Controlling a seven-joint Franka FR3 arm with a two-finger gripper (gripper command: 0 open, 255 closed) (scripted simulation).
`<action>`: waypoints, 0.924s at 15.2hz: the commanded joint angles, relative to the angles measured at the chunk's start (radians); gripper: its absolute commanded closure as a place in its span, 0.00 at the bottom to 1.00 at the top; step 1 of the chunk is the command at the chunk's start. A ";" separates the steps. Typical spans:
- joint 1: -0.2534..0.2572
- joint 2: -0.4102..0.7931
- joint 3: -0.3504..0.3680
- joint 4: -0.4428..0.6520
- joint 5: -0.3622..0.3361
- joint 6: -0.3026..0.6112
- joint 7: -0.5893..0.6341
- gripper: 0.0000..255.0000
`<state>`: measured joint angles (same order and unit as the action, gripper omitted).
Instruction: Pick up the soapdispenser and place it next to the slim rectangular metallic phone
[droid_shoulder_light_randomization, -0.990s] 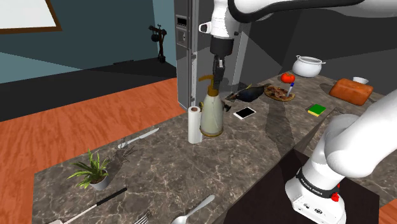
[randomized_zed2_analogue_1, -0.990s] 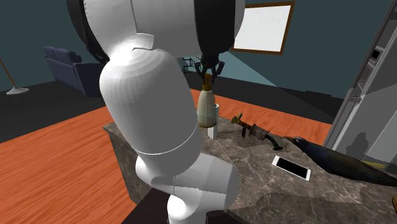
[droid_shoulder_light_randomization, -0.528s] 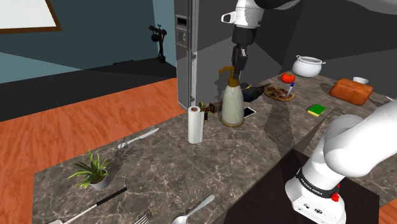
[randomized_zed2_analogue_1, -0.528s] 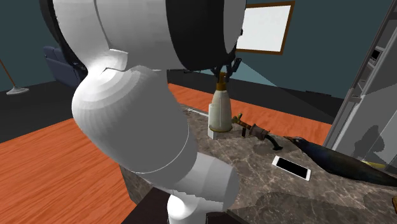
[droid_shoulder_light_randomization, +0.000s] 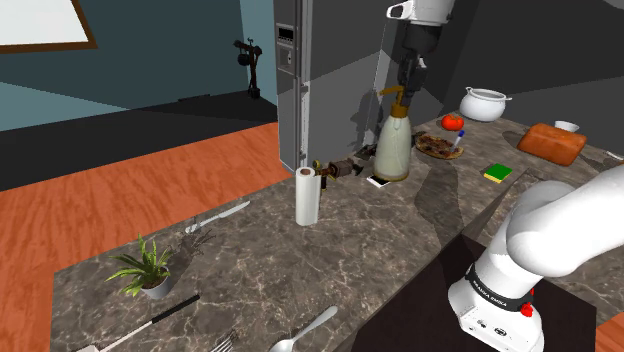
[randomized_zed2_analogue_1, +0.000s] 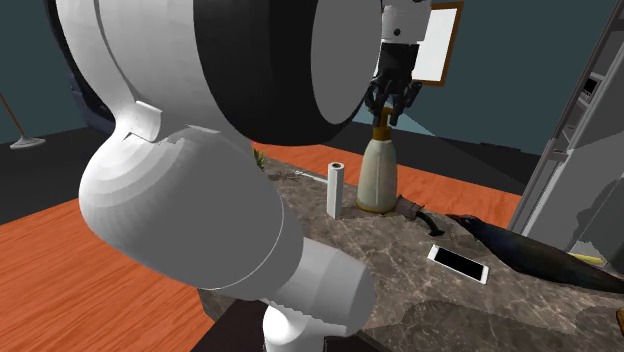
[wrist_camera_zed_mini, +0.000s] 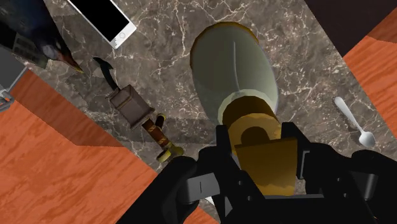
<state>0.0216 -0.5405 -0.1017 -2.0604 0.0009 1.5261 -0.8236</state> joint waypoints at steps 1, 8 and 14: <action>-0.013 -0.005 -0.033 0.022 -0.018 -0.028 -0.044 1.00; -0.056 0.005 -0.158 0.126 -0.081 -0.118 -0.206 1.00; -0.081 0.059 -0.274 0.259 -0.124 -0.189 -0.358 1.00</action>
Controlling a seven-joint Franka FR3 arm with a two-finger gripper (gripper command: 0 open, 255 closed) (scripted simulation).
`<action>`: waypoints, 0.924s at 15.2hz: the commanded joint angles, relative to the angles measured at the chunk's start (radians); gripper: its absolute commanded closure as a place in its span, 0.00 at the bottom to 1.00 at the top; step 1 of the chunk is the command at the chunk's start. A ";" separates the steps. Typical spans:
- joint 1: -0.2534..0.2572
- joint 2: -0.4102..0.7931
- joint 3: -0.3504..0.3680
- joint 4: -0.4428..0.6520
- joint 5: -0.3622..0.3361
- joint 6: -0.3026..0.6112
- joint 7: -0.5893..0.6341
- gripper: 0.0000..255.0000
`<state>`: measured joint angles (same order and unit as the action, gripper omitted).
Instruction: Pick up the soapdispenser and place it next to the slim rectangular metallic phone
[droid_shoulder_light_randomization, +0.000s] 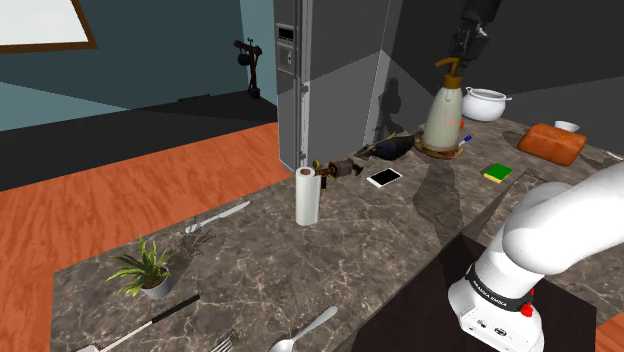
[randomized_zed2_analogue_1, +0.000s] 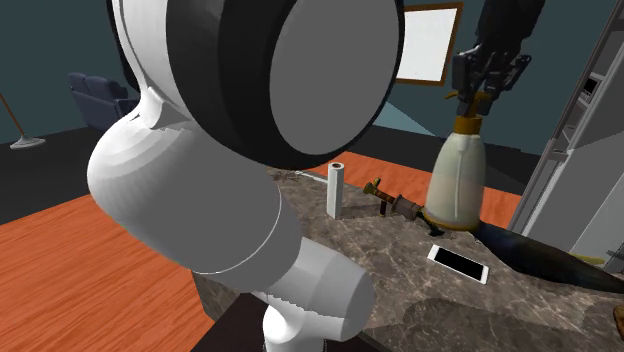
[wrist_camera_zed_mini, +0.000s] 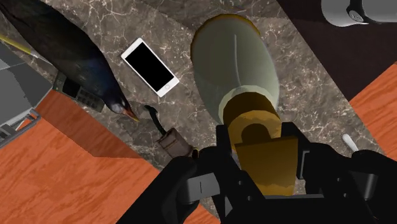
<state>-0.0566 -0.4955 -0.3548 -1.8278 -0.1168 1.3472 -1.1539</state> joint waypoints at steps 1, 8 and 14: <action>-0.006 0.028 -0.042 0.053 -0.011 -0.021 -0.055 1.00; -0.024 0.165 -0.209 0.278 -0.018 -0.102 -0.264 1.00; -0.050 0.326 -0.369 0.475 0.040 -0.155 -0.454 1.00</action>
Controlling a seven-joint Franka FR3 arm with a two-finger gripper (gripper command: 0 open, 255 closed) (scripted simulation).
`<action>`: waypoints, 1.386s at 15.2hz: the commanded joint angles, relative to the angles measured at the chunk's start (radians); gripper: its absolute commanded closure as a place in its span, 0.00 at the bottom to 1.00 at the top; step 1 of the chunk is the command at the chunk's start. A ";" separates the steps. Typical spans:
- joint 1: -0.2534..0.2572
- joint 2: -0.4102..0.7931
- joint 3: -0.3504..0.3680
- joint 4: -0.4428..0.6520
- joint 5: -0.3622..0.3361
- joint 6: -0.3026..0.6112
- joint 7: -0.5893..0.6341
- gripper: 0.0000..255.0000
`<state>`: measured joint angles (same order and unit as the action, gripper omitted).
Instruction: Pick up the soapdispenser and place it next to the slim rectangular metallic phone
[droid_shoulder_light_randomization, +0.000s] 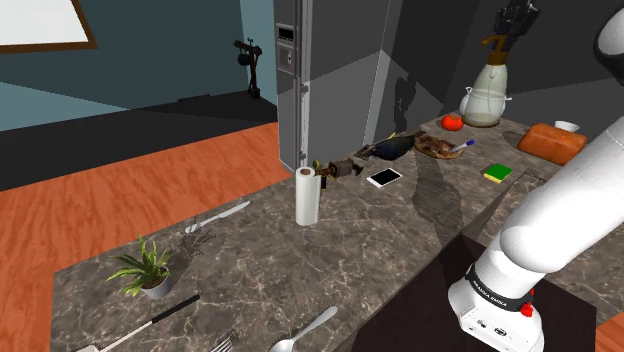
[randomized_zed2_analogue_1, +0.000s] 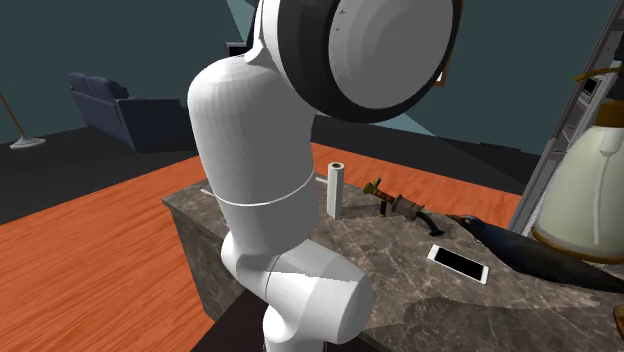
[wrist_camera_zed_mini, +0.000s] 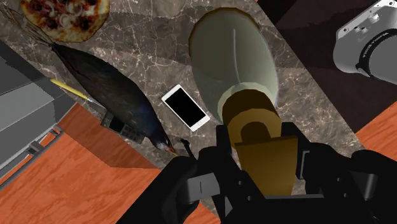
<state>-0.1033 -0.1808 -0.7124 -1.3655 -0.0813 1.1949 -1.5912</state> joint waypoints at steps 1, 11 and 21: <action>-0.003 -0.003 -0.005 -0.015 -0.004 0.013 -0.009 1.00; -0.010 -0.111 0.038 -0.252 -0.059 0.162 0.041 1.00; -0.024 -0.175 0.051 -0.443 -0.092 0.298 0.067 1.00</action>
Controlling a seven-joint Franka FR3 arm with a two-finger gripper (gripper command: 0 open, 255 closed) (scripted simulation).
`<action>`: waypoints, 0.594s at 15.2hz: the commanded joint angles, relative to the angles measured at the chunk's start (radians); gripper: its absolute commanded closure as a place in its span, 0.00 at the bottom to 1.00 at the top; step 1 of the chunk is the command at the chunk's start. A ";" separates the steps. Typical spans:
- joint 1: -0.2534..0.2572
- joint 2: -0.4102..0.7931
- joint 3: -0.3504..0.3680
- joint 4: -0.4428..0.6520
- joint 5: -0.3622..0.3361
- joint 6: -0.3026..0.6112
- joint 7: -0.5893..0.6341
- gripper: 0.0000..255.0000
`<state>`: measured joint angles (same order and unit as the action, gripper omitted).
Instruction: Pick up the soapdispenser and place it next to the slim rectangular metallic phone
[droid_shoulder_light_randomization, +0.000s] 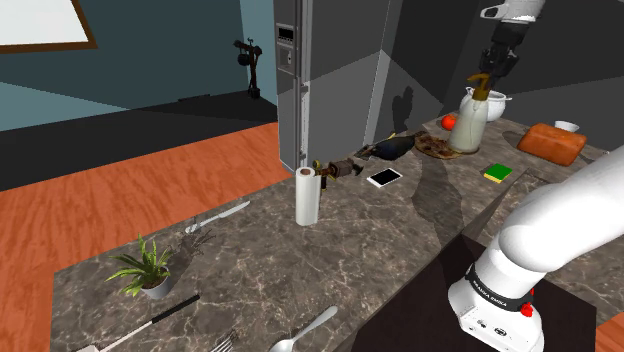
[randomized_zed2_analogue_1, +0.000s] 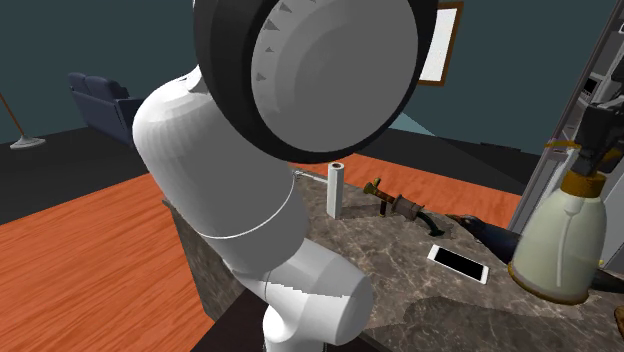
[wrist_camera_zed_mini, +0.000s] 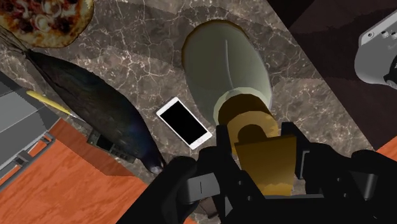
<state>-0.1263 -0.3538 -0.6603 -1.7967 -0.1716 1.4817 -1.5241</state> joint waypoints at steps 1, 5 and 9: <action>-0.002 -0.007 -0.001 -0.030 -0.004 0.024 0.002 1.00; -0.008 -0.023 -0.002 -0.096 -0.014 0.077 0.008 1.00; -0.013 -0.035 -0.005 -0.159 -0.022 0.130 0.013 1.00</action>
<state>-0.1371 -0.3825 -0.6659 -1.9364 -0.1900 1.5965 -1.5140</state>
